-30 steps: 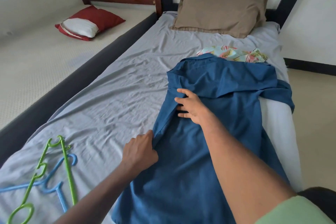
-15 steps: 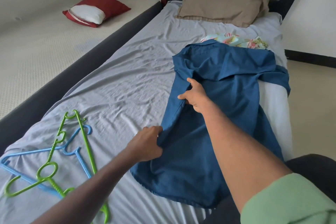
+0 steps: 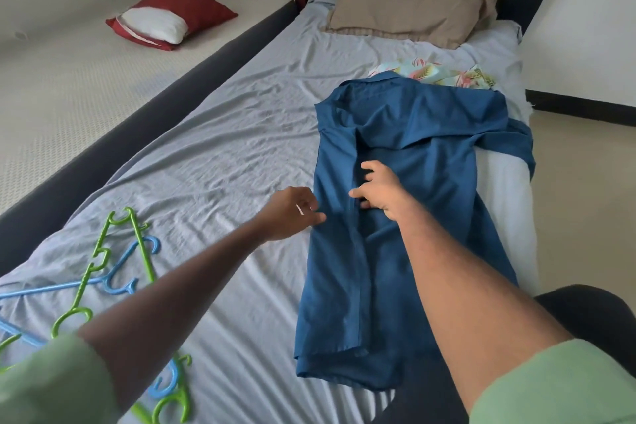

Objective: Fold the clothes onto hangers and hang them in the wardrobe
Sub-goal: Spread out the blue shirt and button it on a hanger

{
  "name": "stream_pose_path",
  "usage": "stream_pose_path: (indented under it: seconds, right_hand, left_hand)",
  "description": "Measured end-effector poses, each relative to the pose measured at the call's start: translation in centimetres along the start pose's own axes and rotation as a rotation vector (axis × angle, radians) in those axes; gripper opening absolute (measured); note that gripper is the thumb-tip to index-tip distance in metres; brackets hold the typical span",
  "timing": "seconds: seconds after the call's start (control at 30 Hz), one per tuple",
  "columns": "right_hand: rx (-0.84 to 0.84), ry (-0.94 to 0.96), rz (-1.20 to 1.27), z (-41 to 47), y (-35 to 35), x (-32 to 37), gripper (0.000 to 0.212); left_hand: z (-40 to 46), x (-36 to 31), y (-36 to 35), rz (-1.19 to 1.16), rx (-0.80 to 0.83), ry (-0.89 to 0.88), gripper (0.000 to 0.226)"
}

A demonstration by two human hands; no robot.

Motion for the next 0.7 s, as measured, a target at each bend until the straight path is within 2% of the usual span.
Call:
stream_pose_path:
  seconds: [0.17, 0.33, 0.4, 0.5, 0.6, 0.67, 0.7]
  right_hand:
    - [-0.05, 0.078, -0.088, 1.5, 2.5, 1.4, 0.053]
    - [-0.191, 0.222, -0.286, 5.7, 7.8, 2.5, 0.02]
    - [-0.202, 0.225, -0.358, 7.6, 9.7, 2.6, 0.025]
    - [-0.197, 0.232, -0.5, 10.3, 11.6, 3.1, 0.03]
    - [-0.196, 0.23, -0.647, 12.8, 13.0, 3.6, 0.031]
    - [-0.22, 0.244, -0.714, 14.5, 13.8, 4.0, 0.031]
    - [-0.237, 0.262, -0.732, 15.2, 14.3, 4.2, 0.031]
  left_hand:
    - [8.9, 1.3, 0.7, 0.268, 0.069, -0.037, 0.049]
    - [16.4, 0.7, 1.5, 0.369, 0.052, 0.005, 0.05]
    - [18.5, 0.6, 1.6, 0.328, 0.042, 0.016, 0.054]
    - [20.8, 0.7, 1.6, 0.221, -0.01, -0.001, 0.078]
    - [22.7, 0.8, 1.4, 0.212, -0.077, -0.071, 0.083]
    - [23.9, 0.5, 1.8, 0.213, -0.114, -0.07, 0.101]
    - [24.4, 0.4, 1.9, 0.236, -0.068, -0.05, 0.116]
Point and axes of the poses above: each hand's wrist, its own z-axis towards the middle knuckle, its own y-axis out of the back of the hand, x = y × z, the point moved 1 cm from there along z, towards the middle knuckle, and after that the axes turned 4 degrees about -z, right-handed, at the moved point
